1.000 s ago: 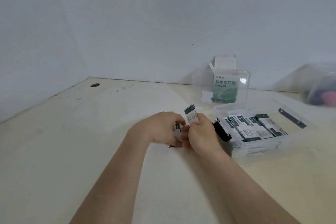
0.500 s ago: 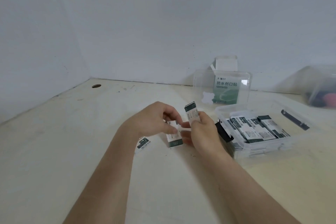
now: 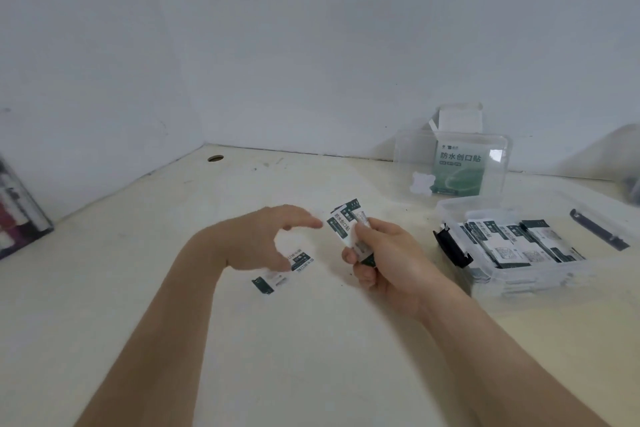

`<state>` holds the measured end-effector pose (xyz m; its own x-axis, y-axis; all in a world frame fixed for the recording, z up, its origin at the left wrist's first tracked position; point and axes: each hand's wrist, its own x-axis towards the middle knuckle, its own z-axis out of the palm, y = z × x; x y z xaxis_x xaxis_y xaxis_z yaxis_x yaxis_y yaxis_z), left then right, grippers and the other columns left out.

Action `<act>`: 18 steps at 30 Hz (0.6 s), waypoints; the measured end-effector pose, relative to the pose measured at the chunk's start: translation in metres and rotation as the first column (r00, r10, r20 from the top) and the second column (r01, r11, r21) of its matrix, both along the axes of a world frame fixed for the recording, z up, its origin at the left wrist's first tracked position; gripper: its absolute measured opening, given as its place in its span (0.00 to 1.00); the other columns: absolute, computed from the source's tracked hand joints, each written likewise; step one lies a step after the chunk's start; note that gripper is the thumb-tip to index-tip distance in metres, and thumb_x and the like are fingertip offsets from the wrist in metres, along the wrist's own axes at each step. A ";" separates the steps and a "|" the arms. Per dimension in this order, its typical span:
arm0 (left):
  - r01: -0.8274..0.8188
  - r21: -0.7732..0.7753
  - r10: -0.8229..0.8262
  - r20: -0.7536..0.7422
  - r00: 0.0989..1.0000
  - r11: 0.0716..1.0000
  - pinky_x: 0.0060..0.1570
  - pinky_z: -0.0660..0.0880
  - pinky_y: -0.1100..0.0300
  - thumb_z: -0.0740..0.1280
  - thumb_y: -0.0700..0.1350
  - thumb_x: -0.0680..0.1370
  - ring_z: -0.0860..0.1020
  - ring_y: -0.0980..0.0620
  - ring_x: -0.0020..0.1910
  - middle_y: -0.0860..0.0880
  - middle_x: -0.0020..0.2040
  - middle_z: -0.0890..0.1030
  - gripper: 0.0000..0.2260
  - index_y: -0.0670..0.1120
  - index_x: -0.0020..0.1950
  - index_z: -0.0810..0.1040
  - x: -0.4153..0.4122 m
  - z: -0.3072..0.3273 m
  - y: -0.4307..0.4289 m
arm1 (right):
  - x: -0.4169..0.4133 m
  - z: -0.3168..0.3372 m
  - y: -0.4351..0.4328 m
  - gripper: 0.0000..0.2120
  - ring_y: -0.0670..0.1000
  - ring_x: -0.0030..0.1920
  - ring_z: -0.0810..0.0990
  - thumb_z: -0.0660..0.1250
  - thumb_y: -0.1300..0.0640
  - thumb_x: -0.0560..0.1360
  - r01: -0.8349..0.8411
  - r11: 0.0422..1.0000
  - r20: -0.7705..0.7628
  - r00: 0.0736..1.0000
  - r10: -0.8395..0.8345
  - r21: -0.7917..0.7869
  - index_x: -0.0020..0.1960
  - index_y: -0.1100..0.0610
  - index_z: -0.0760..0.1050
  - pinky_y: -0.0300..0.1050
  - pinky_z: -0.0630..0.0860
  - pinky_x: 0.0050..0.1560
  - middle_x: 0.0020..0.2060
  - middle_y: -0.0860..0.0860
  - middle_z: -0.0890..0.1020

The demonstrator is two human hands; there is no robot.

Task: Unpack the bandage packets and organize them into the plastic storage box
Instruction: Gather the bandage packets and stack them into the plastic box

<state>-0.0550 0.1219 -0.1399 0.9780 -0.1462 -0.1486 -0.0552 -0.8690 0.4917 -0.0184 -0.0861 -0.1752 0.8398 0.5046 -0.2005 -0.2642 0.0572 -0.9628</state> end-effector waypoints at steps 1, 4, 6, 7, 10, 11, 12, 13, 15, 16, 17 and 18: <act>0.028 0.112 -0.019 -0.086 0.996 0.993 0.62 0.71 0.61 0.72 0.36 0.72 0.67 0.59 0.65 0.64 0.70 0.64 0.33 0.62 0.70 0.68 -0.003 -0.001 0.008 | -0.001 -0.001 0.001 0.10 0.48 0.21 0.62 0.54 0.55 0.84 0.000 1.000 -0.006 1.000 0.000 0.000 0.46 0.54 0.71 0.40 0.58 0.26 0.27 0.52 0.74; 0.091 0.186 -0.055 -0.190 0.980 0.978 0.59 0.68 0.64 0.74 0.37 0.70 0.67 0.56 0.64 0.60 0.71 0.64 0.34 0.60 0.71 0.68 -0.004 -0.006 0.013 | -0.005 0.000 0.004 0.10 0.49 0.21 0.62 0.54 0.57 0.83 -0.007 1.000 -0.026 1.000 0.007 0.014 0.46 0.54 0.71 0.38 0.58 0.25 0.28 0.54 0.74; 0.097 0.163 -0.070 -0.166 0.984 0.982 0.55 0.70 0.64 0.75 0.37 0.69 0.70 0.54 0.59 0.57 0.66 0.67 0.33 0.61 0.67 0.70 -0.003 -0.009 0.012 | -0.008 0.001 0.005 0.09 0.49 0.21 0.63 0.54 0.57 0.84 -0.017 1.000 -0.037 0.999 0.018 0.024 0.48 0.56 0.71 0.38 0.61 0.24 0.28 0.55 0.74; 0.094 0.150 -0.072 -0.150 0.986 0.984 0.55 0.72 0.61 0.75 0.37 0.69 0.71 0.53 0.56 0.55 0.63 0.69 0.32 0.62 0.65 0.71 -0.001 -0.010 0.012 | -0.009 0.001 0.005 0.09 0.50 0.21 0.64 0.54 0.58 0.84 -0.020 0.999 -0.042 0.999 0.021 0.026 0.49 0.56 0.71 0.38 0.62 0.24 0.28 0.55 0.74; 0.082 0.129 -0.065 -0.132 0.989 0.988 0.56 0.73 0.59 0.76 0.38 0.68 0.72 0.51 0.52 0.53 0.55 0.72 0.31 0.64 0.61 0.71 0.003 -0.011 0.011 | -0.009 0.000 0.004 0.09 0.50 0.22 0.67 0.55 0.57 0.83 -0.020 1.000 -0.046 0.999 0.020 0.010 0.49 0.56 0.72 0.40 0.64 0.26 0.29 0.55 0.75; 0.072 0.125 -0.056 -0.127 0.990 0.989 0.54 0.72 0.61 0.77 0.38 0.68 0.72 0.51 0.52 0.54 0.54 0.71 0.30 0.64 0.61 0.71 0.005 -0.012 0.011 | -0.008 0.000 0.004 0.09 0.50 0.23 0.68 0.55 0.57 0.83 -0.017 1.000 -0.047 0.999 0.017 0.004 0.49 0.56 0.72 0.39 0.64 0.25 0.29 0.55 0.75; 0.065 0.129 -0.050 -0.120 0.992 0.990 0.52 0.71 0.63 0.77 0.39 0.68 0.72 0.52 0.51 0.56 0.52 0.70 0.29 0.64 0.61 0.72 0.005 -0.012 0.010 | -0.008 0.000 0.004 0.08 0.51 0.23 0.68 0.55 0.57 0.83 -0.013 1.000 -0.052 0.999 0.013 0.003 0.49 0.56 0.72 0.39 0.65 0.25 0.29 0.55 0.76; 0.057 0.134 -0.043 -0.106 0.993 0.989 0.50 0.70 0.65 0.77 0.40 0.69 0.72 0.51 0.52 0.56 0.52 0.70 0.27 0.63 0.61 0.74 0.006 -0.012 0.009 | -0.008 0.000 0.004 0.09 0.51 0.24 0.69 0.55 0.57 0.83 -0.006 1.000 -0.058 0.998 0.006 0.004 0.49 0.56 0.72 0.38 0.66 0.24 0.29 0.54 0.76; 0.014 0.115 -0.007 -0.060 0.998 0.993 0.49 0.70 0.67 0.77 0.43 0.69 0.74 0.51 0.53 0.56 0.53 0.71 0.23 0.59 0.60 0.77 0.008 -0.016 0.007 | -0.008 0.000 0.004 0.09 0.51 0.25 0.72 0.55 0.59 0.83 0.027 1.000 -0.068 0.997 -0.025 0.016 0.49 0.57 0.72 0.38 0.68 0.23 0.29 0.55 0.76; -0.023 0.076 0.024 -0.022 0.999 0.997 0.49 0.71 0.66 0.77 0.45 0.70 0.75 0.52 0.53 0.56 0.54 0.72 0.20 0.58 0.59 0.78 0.009 -0.020 0.005 | -0.007 0.000 0.004 0.09 0.51 0.26 0.73 0.55 0.60 0.83 0.051 0.998 -0.072 0.996 -0.049 0.023 0.49 0.57 0.72 0.38 0.69 0.23 0.29 0.55 0.77; -0.065 0.012 0.065 0.025 0.998 0.998 0.49 0.72 0.66 0.77 0.47 0.70 0.77 0.53 0.51 0.57 0.54 0.74 0.17 0.58 0.56 0.79 0.009 -0.024 0.003 | -0.007 0.000 0.004 0.08 0.52 0.27 0.74 0.55 0.60 0.83 0.078 0.996 -0.078 0.994 -0.075 0.033 0.49 0.58 0.72 0.39 0.71 0.24 0.30 0.56 0.77; -0.104 -0.082 0.110 0.072 0.991 0.991 0.47 0.73 0.65 0.77 0.49 0.70 0.78 0.53 0.48 0.58 0.52 0.77 0.14 0.59 0.52 0.79 0.009 -0.027 0.001 | -0.006 0.000 0.004 0.08 0.52 0.28 0.76 0.55 0.61 0.82 0.104 0.993 -0.087 0.991 -0.099 0.049 0.50 0.58 0.71 0.40 0.73 0.25 0.31 0.56 0.77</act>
<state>-0.0461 0.1227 -0.1666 0.9967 -0.0483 -0.0651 -0.0040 -0.8311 0.5562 -0.0245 -0.0822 -0.1752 0.8685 0.4295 -0.2476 -0.3343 0.1385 -0.9322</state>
